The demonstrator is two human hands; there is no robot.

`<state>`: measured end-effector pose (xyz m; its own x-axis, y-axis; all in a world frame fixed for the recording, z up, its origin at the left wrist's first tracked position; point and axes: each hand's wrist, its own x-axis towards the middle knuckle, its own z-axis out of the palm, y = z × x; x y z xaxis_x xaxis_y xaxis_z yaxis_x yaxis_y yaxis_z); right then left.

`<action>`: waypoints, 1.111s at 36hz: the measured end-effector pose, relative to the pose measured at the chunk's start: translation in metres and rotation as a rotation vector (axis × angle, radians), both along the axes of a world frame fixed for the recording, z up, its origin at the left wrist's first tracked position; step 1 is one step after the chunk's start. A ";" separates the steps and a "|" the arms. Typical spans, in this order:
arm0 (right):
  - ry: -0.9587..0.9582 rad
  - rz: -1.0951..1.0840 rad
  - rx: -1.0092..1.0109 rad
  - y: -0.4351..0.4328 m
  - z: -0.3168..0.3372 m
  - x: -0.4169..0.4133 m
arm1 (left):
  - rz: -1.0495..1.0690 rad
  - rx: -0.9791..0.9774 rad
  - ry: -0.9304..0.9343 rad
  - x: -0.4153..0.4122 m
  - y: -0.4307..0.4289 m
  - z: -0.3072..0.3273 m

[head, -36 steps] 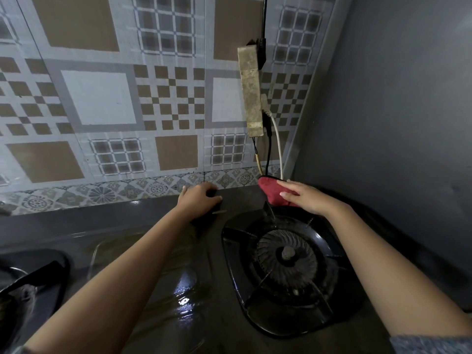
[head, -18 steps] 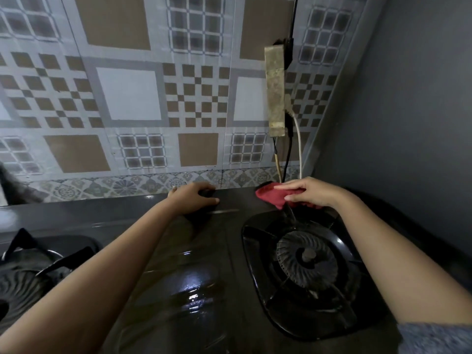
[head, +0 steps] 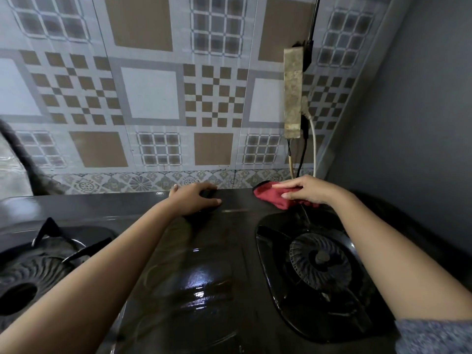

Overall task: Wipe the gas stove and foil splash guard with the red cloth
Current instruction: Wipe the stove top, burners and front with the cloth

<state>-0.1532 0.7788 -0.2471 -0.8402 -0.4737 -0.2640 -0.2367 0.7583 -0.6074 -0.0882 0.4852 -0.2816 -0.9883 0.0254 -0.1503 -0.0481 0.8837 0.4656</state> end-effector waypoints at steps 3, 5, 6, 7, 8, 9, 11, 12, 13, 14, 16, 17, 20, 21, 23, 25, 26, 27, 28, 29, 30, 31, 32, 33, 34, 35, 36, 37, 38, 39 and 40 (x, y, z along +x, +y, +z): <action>-0.017 0.027 -0.003 -0.015 0.000 0.003 | 0.015 0.009 -0.003 0.003 -0.005 0.001; -0.018 0.059 0.002 -0.027 0.000 0.006 | 0.031 0.005 -0.006 0.006 -0.008 0.002; -0.020 0.072 0.008 -0.032 0.000 0.008 | 0.035 0.001 -0.010 0.007 -0.009 0.003; -0.021 0.088 0.018 -0.037 0.000 0.010 | 0.039 -0.004 -0.014 0.008 -0.010 0.004; -0.017 0.106 0.031 -0.043 0.000 0.012 | 0.043 -0.012 -0.016 0.010 -0.012 0.005; -0.012 0.122 0.045 -0.048 0.000 0.015 | 0.048 -0.017 -0.019 0.012 -0.014 0.006; -0.012 0.139 0.055 -0.058 0.001 0.022 | 0.057 -0.024 -0.024 0.015 -0.020 0.007; -0.009 0.147 0.052 -0.062 0.001 0.026 | 0.060 -0.025 -0.024 0.017 -0.024 0.008; 0.001 0.153 0.051 -0.067 0.001 0.030 | 0.062 -0.026 -0.027 0.018 -0.028 0.008; 0.015 0.156 0.052 -0.072 0.001 0.034 | 0.062 -0.022 -0.031 0.020 -0.032 0.008; 0.035 0.149 0.062 -0.082 0.001 0.043 | 0.062 0.002 -0.044 0.023 -0.042 0.008; 0.040 0.139 0.068 -0.087 0.000 0.047 | 0.062 0.017 -0.054 0.025 -0.048 0.009; 0.070 0.110 0.083 -0.103 -0.002 0.060 | 0.055 0.021 -0.077 0.032 -0.064 0.012; 0.085 0.102 0.093 -0.108 -0.002 0.065 | 0.050 0.020 -0.081 0.035 -0.069 0.013; 0.111 0.084 0.116 -0.119 -0.004 0.075 | 0.046 0.024 -0.089 0.040 -0.079 0.015; 0.129 0.068 0.111 -0.130 -0.007 0.086 | 0.037 0.019 -0.093 0.043 -0.091 0.015; 0.137 0.053 0.101 -0.135 -0.009 0.092 | 0.029 0.011 -0.093 0.045 -0.097 0.015; 0.151 0.036 0.098 -0.141 -0.010 0.099 | 0.026 0.001 -0.094 0.047 -0.104 0.015; 0.169 0.019 0.106 -0.148 -0.012 0.104 | 0.021 -0.003 -0.093 0.048 -0.110 0.015; 0.188 0.005 0.124 -0.154 -0.013 0.110 | 0.016 -0.005 -0.094 0.050 -0.116 0.016; 0.202 -0.010 0.147 -0.160 -0.015 0.115 | 0.012 -0.004 -0.099 0.052 -0.121 0.017; 0.216 -0.026 0.173 -0.167 -0.016 0.120 | 0.006 -0.003 -0.104 0.054 -0.126 0.018; 0.227 -0.041 0.196 -0.173 -0.018 0.125 | 0.001 -0.003 -0.108 0.055 -0.131 0.019; 0.238 -0.054 0.212 -0.180 -0.019 0.129 | -0.002 -0.003 -0.113 0.057 -0.136 0.020; 0.247 -0.064 0.221 -0.186 -0.021 0.132 | -0.004 -0.003 -0.113 0.058 -0.141 0.020; 0.257 -0.069 0.231 -0.193 -0.022 0.136 | -0.008 -0.006 -0.112 0.060 -0.146 0.020; 0.268 -0.070 0.241 -0.199 -0.023 0.139 | -0.012 -0.008 -0.111 0.062 -0.151 0.020; 0.278 -0.068 0.250 -0.205 -0.024 0.142 | -0.016 -0.014 -0.108 0.063 -0.155 0.020; 0.286 -0.062 0.256 -0.212 -0.024 0.146 | -0.026 -0.022 -0.102 0.065 -0.159 0.020; 0.297 -0.051 0.259 -0.218 -0.024 0.150 | -0.036 -0.036 -0.095 0.067 -0.162 0.020; 0.307 -0.037 0.262 -0.224 -0.024 0.153 | -0.047 -0.048 -0.085 0.068 -0.165 0.020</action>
